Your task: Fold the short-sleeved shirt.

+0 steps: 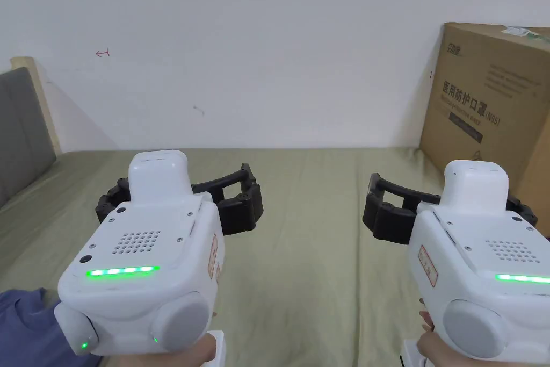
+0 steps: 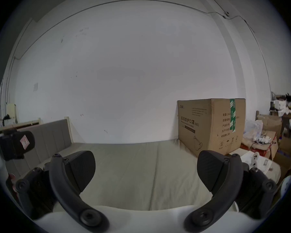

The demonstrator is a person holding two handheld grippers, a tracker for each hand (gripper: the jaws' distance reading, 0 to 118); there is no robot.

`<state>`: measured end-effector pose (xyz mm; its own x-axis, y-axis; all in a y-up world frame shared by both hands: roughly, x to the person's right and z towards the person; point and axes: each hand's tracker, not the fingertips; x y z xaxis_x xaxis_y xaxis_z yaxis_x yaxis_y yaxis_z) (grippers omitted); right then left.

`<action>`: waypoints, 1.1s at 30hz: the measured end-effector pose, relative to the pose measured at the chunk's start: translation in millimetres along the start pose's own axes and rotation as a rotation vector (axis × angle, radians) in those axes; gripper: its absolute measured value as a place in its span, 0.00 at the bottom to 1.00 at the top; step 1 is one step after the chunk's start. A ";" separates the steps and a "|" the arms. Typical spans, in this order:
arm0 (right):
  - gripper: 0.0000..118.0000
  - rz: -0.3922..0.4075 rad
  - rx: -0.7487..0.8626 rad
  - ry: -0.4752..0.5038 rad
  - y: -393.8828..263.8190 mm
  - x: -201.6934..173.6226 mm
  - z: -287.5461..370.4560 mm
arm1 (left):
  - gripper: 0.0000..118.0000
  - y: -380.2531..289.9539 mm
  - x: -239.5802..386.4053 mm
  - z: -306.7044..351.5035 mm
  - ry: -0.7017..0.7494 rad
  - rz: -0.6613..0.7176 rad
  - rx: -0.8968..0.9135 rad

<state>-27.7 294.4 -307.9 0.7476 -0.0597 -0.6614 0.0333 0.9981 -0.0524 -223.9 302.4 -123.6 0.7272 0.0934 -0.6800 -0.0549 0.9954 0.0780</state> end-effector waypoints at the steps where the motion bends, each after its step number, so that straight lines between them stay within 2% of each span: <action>1: 1.00 -0.028 0.009 0.012 0.2 2.3 0.3 | 1.00 0.2 0.1 0.2 0.005 -0.005 0.005; 2: 1.00 -0.079 0.012 0.029 -0.1 6.0 -0.3 | 1.00 0.6 1.3 0.7 0.016 -0.023 0.017; 3: 1.00 -0.164 0.004 0.041 -1.0 14.0 -2.5 | 1.00 0.8 5.3 1.3 0.050 -0.088 0.048; 4: 1.00 -0.320 -0.002 0.059 -4.5 28.1 -6.3 | 1.00 -1.2 14.1 1.3 0.113 -0.243 0.087; 5: 1.00 -0.532 -0.012 0.078 -11.5 46.7 -11.6 | 1.00 -6.1 27.3 -1.1 0.204 -0.477 0.110; 6: 1.00 -0.835 -0.042 0.074 -25.2 71.4 -19.1 | 1.00 -20.0 43.4 -8.5 0.309 -0.806 0.134; 7: 1.00 -1.165 -0.118 0.009 -46.4 94.5 -27.7 | 1.00 -40.8 53.3 -16.7 0.374 -1.126 0.168; 8: 1.00 -1.442 -0.185 -0.042 -68.9 109.1 -34.5 | 1.00 -61.6 55.6 -19.9 0.373 -1.341 0.213; 9: 1.00 -1.705 -0.284 -0.081 -101.3 121.6 -37.3 | 1.00 -79.1 54.1 -20.5 0.363 -1.506 0.268; 10: 1.00 -1.919 -0.315 -0.094 -127.8 129.6 -37.0 | 1.00 -85.0 52.4 -18.0 0.343 -1.519 0.297; 11: 1.00 -1.986 -0.331 -0.106 -142.5 128.4 -35.6 | 1.00 -83.8 53.8 -16.0 0.326 -1.474 0.295; 12: 1.00 -1.919 -0.388 -0.128 -144.6 129.5 -35.4 | 1.00 -75.2 52.3 -12.5 0.280 -1.298 0.250; 14: 1.00 -1.596 -0.339 -0.116 -127.2 126.3 -34.0 | 1.00 -49.5 49.5 -12.7 0.236 -0.969 0.158; 17: 1.00 -1.054 -0.193 -0.015 -63.6 114.8 -37.8 | 1.00 -6.7 18.6 -17.3 0.157 -0.422 0.065; 18: 1.00 -0.734 -0.154 0.007 -33.5 91.1 -36.5 | 1.00 0.4 9.4 -16.8 0.146 -0.271 0.056; 19: 0.99 -0.378 -0.101 -0.010 -11.7 67.4 -32.1 | 1.00 5.2 1.9 -16.0 0.123 -0.158 0.054; 20: 0.99 -0.076 -0.044 -0.059 -4.4 44.0 -25.6 | 1.00 8.0 -6.9 -17.5 0.125 -0.091 0.052; 21: 0.99 0.164 0.031 -0.114 -9.1 23.3 -19.6 | 1.00 7.8 -8.9 -16.6 0.132 -0.077 0.067; 22: 0.99 0.285 0.051 -0.133 -9.4 6.1 -19.0 | 1.00 7.7 -10.2 -16.1 0.142 -0.073 0.074; 23: 0.99 0.273 0.017 -0.122 -9.5 1.5 -20.0 | 1.00 6.1 -9.9 -15.7 0.144 -0.097 0.079; 25: 0.99 0.103 -0.072 -0.026 -8.8 -0.4 -22.9 | 1.00 3.3 -8.1 -14.8 0.145 -0.112 0.086; 26: 0.99 0.070 -0.088 -0.043 -12.1 5.5 -25.4 | 1.00 1.7 -7.7 -13.7 0.135 -0.127 0.087; 28: 0.99 0.088 -0.071 -0.065 -16.9 -0.1 -23.4 | 1.00 -2.9 -2.6 -10.1 0.121 -0.162 0.085; 30: 0.99 0.147 -0.050 -0.075 -19.6 2.3 -22.8 | 1.00 -6.5 -2.0 -7.8 0.106 -0.176 0.077; 33: 0.99 0.144 -0.040 -0.063 -16.8 2.8 -19.1 | 1.00 -8.6 -0.1 -6.7 0.096 -0.192 0.068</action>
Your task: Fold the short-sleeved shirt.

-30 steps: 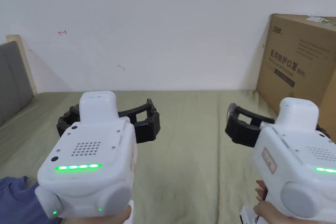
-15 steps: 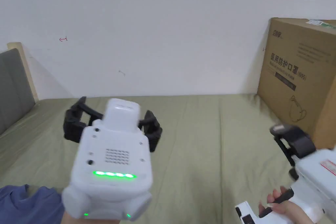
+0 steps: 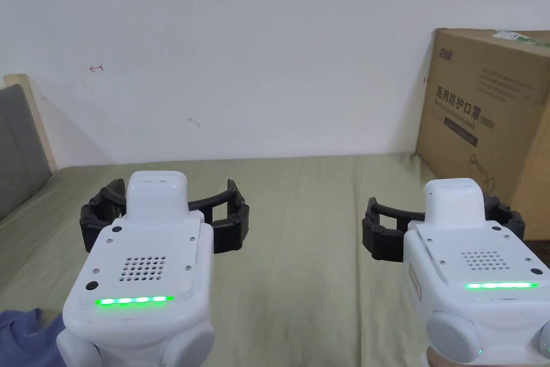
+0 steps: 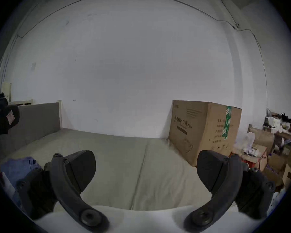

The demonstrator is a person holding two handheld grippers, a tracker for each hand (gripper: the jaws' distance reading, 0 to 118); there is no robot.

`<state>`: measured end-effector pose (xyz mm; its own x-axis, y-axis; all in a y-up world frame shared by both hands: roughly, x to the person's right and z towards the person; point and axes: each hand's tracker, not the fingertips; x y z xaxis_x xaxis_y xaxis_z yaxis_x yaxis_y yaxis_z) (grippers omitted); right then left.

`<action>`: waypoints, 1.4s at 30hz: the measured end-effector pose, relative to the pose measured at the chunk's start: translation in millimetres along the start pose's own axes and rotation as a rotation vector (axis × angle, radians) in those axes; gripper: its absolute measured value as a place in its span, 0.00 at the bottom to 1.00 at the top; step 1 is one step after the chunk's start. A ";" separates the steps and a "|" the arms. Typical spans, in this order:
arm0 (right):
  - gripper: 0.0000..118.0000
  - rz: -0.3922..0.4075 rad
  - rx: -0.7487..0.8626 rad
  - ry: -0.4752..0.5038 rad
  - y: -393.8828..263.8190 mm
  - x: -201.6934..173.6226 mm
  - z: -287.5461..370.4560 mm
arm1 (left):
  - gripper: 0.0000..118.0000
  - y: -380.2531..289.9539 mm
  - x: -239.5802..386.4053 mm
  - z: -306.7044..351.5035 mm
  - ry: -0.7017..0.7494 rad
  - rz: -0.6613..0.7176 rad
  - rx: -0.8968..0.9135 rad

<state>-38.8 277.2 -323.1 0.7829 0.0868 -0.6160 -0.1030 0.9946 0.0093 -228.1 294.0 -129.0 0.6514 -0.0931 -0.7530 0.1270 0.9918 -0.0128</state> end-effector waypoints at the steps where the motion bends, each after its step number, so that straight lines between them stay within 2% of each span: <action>1: 0.99 -0.010 0.006 -0.001 1.4 0.9 1.0 | 1.00 -0.3 -0.1 -0.2 0.003 -0.001 -0.001; 5: 0.99 -0.081 0.025 0.002 7.2 7.4 4.3 | 1.00 0.8 -1.9 -4.0 0.009 0.045 -0.024; 9: 0.99 -0.113 0.045 -0.019 10.2 14.5 5.3 | 1.00 1.5 -2.7 -9.9 -0.018 0.069 -0.068; 23: 0.99 -0.046 0.038 -0.055 3.9 8.4 6.5 | 1.00 -0.4 10.1 -3.4 -0.044 -0.010 -0.034; 30: 0.98 -0.061 0.037 -0.023 4.0 7.2 7.6 | 1.00 -1.8 9.2 -5.4 -0.044 0.041 -0.070; 33: 0.93 -0.055 0.028 -0.015 3.5 6.1 6.4 | 0.98 -1.7 6.6 -6.4 -0.045 0.046 -0.072; 34: 0.87 -0.064 0.032 -0.007 3.0 6.7 6.9 | 0.97 -1.3 6.0 -6.6 -0.045 0.046 -0.072; 35: 0.74 -0.070 0.037 -0.005 2.6 7.0 7.6 | 0.95 -0.5 5.5 -6.6 -0.046 0.047 -0.074; 36: 0.37 -0.075 0.044 -0.005 2.3 7.1 8.4 | 0.83 0.1 4.8 -6.5 -0.048 0.047 -0.077; 37: 0.07 -0.075 0.053 -0.009 1.8 6.1 9.1 | 0.61 0.5 3.6 -5.3 -0.057 0.047 -0.078; 38: 0.02 -0.065 0.054 -0.017 1.8 5.6 8.3 | 0.28 0.7 4.1 -4.0 -0.054 0.040 -0.076; 39: 0.02 -0.048 0.042 -0.035 2.3 4.4 5.6 | 0.00 0.9 4.8 -4.5 -0.035 0.018 -0.082; 40: 0.02 -0.036 0.023 -0.076 1.7 3.3 3.8 | 0.00 0.0 5.4 -7.4 -0.019 0.000 -0.109; 42: 0.01 -0.076 0.010 -0.035 0.7 7.0 3.5 | 0.00 -5.6 1.8 -10.3 -0.033 0.035 -0.139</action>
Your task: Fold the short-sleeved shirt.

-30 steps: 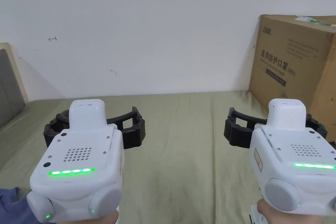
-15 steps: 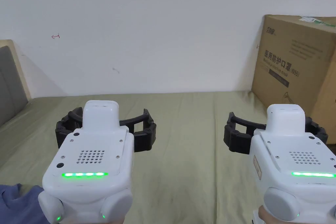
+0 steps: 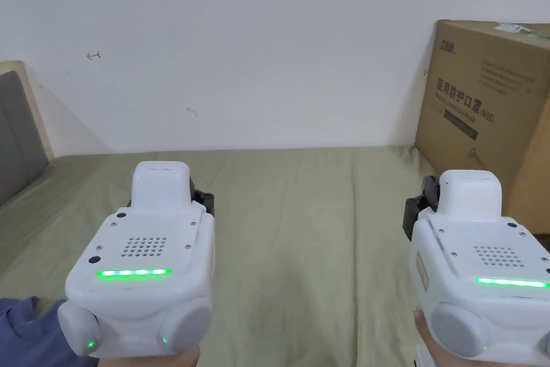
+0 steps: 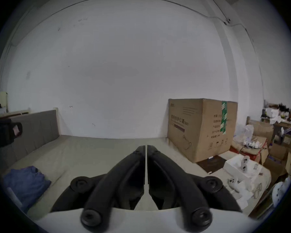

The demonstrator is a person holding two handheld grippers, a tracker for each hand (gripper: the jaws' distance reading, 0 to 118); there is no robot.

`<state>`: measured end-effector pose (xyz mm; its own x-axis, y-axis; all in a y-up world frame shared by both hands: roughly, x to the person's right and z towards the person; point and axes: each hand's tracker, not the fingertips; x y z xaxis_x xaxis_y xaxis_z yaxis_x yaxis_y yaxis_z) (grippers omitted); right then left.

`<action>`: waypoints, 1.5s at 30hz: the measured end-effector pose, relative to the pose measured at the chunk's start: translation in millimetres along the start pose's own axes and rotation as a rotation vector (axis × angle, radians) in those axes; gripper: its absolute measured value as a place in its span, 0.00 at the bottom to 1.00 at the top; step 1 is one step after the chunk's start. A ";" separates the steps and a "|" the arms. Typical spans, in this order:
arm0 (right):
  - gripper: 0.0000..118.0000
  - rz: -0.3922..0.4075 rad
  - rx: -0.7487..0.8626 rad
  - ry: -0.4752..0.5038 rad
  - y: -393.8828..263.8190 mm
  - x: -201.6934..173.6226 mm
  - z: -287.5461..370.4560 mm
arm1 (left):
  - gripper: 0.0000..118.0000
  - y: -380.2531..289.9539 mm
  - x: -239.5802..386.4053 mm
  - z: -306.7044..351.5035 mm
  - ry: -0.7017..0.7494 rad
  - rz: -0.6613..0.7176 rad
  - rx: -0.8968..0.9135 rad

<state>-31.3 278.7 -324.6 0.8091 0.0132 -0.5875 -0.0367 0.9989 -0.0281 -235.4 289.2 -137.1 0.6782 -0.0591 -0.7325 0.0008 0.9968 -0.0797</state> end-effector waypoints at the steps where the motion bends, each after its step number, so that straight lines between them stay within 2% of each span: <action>1: 0.01 -0.033 -0.004 0.039 -0.4 3.8 0.9 | 0.00 -1.6 -2.4 -1.2 -0.035 0.030 -0.014; 6: 0.01 -0.032 0.001 0.020 -2.9 12.4 4.5 | 0.00 -10.4 0.0 -4.5 -0.002 -0.007 -0.028; 9: 0.01 -0.060 -0.005 0.033 -3.0 19.1 4.5 | 0.00 -13.0 1.7 -4.5 -0.015 -0.011 -0.028; 13: 0.00 -0.045 -0.006 0.038 -6.5 13.7 3.1 | 0.00 -15.3 -4.7 -3.4 -0.027 -0.002 -0.021; 15: 0.00 -0.069 -0.015 0.127 -9.3 2.4 -1.6 | 0.00 -18.1 -16.8 -1.9 -0.023 0.001 -0.034; 18: 0.00 -0.101 -0.059 0.202 -12.7 -31.3 -12.2 | 0.00 -23.7 -54.3 7.7 0.035 -0.026 -0.057; 24: 0.00 -0.123 -0.119 0.439 -14.6 -121.0 -25.2 | 0.00 -31.9 -154.0 47.7 0.291 0.013 -0.090; 29: 0.00 -0.130 -0.160 0.546 -15.6 -160.0 -24.3 | 0.00 -38.9 -207.2 59.6 0.383 0.045 -0.170; 31: 0.00 -0.111 -0.178 0.559 -17.9 -162.5 -25.0 | 0.00 -44.8 -231.0 51.2 0.331 0.066 -0.287; 33: 0.00 -0.081 -0.205 0.569 -21.9 -160.7 -26.4 | 0.00 -60.3 -258.3 27.7 0.275 0.102 -0.507; 35: 0.00 -0.058 -0.230 0.571 -28.9 -153.7 -27.9 | 0.00 -89.0 -286.8 4.7 0.191 0.214 -0.714; 36: 0.00 -0.053 -0.236 0.563 -33.5 -149.6 -28.1 | 0.10 -106.1 -299.2 -4.1 0.128 0.271 -0.792; 37: 0.00 -0.045 -0.245 0.549 -38.1 -145.5 -29.0 | 0.31 -120.0 -305.6 -12.8 0.092 0.314 -0.835; 38: 0.00 -0.036 -0.258 0.537 -42.0 -142.0 -30.7 | 0.64 -131.8 -307.4 -17.4 0.100 0.302 -0.870; 39: 0.00 -0.031 -0.278 0.523 -47.5 -137.9 -33.1 | 0.64 -143.5 -309.0 -21.7 0.101 0.296 -0.883; 40: 0.00 -0.030 -0.306 0.511 -52.3 -134.0 -36.7 | 0.74 -156.1 -310.2 -26.9 0.106 0.302 -0.908; 41: 0.00 -0.035 -0.330 0.501 -56.1 -130.7 -40.0 | 0.89 -168.8 -310.3 -32.9 0.109 0.313 -0.946; 42: 0.00 -0.043 -0.356 0.490 -60.0 -127.0 -43.5 | 0.92 -184.6 -312.5 -39.6 0.108 0.331 -0.987; 45: 0.00 -0.064 -0.392 0.471 -67.8 -117.4 -50.2 | 0.91 -223.3 -317.0 -57.9 0.120 0.368 -1.040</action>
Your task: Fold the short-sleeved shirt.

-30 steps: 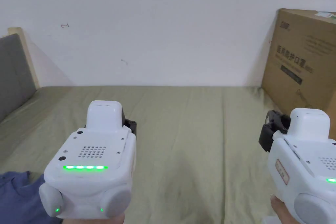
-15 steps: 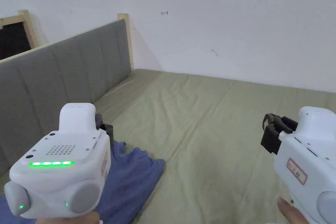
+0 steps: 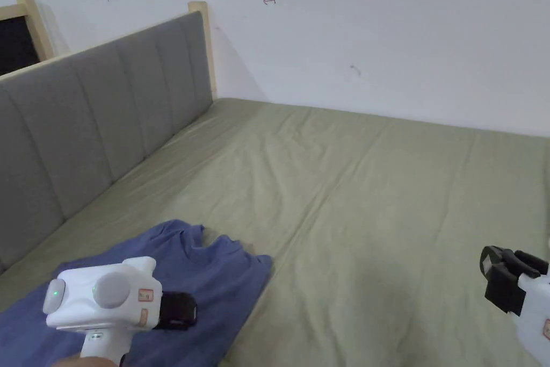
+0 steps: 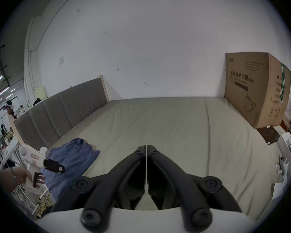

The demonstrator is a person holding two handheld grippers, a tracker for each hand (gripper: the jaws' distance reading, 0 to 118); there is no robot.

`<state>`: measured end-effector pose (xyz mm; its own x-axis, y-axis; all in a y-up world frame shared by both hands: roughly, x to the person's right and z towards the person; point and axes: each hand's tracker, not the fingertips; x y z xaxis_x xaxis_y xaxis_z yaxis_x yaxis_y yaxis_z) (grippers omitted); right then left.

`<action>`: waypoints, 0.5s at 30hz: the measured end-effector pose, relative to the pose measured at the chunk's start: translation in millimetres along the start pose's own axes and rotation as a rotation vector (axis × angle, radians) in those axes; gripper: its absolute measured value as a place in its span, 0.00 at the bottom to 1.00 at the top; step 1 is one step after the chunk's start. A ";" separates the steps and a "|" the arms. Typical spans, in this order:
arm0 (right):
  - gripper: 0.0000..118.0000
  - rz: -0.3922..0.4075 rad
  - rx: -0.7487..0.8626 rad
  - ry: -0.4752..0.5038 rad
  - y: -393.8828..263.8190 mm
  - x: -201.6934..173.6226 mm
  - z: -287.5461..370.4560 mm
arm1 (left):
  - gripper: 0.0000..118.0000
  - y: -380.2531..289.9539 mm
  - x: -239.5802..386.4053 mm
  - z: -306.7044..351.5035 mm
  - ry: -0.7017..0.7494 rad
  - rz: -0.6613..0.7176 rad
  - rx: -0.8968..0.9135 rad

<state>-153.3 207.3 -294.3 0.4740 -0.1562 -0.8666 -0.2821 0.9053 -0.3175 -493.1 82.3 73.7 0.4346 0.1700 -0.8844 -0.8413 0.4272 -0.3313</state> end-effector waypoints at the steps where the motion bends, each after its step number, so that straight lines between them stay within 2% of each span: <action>1: 0.00 -0.002 -0.007 -0.004 -1.3 2.7 -0.4 | 0.91 -0.9 -2.5 -17.9 0.053 0.007 -0.033; 2: 0.00 -0.001 -0.014 -0.008 -2.5 4.7 -0.7 | 0.91 -2.6 -4.5 -33.5 0.094 0.000 -0.056; 4: 0.00 0.022 -0.032 -0.022 -5.0 7.0 -2.2 | 1.00 -7.9 -11.2 -68.6 0.118 -0.020 -0.115; 6: 0.00 0.044 -0.048 -0.031 -8.0 7.5 -3.9 | 1.00 -9.1 -1.6 -73.0 0.164 -0.085 -0.031; 12: 0.00 0.032 -0.080 -0.014 -13.2 4.3 -10.4 | 0.99 -1.8 -0.3 -72.7 0.184 -0.079 -0.071; 13: 0.00 0.031 -0.083 -0.010 -14.2 2.7 -11.1 | 0.95 -3.4 -2.6 -70.9 0.179 -0.077 -0.068; 14: 0.00 0.032 -0.087 -0.005 -15.0 1.2 -11.0 | 0.85 -5.5 -5.1 -67.7 0.157 -0.072 -0.058; 15: 0.00 0.034 -0.092 0.001 -15.5 0.1 -11.0 | 0.56 -8.0 -6.9 -62.2 0.143 -0.063 -0.037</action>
<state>-158.0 188.9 -293.7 0.4619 -0.1262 -0.8779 -0.3734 0.8702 -0.3215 -509.4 22.5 62.0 0.4394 0.0147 -0.8982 -0.8259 0.3999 -0.3975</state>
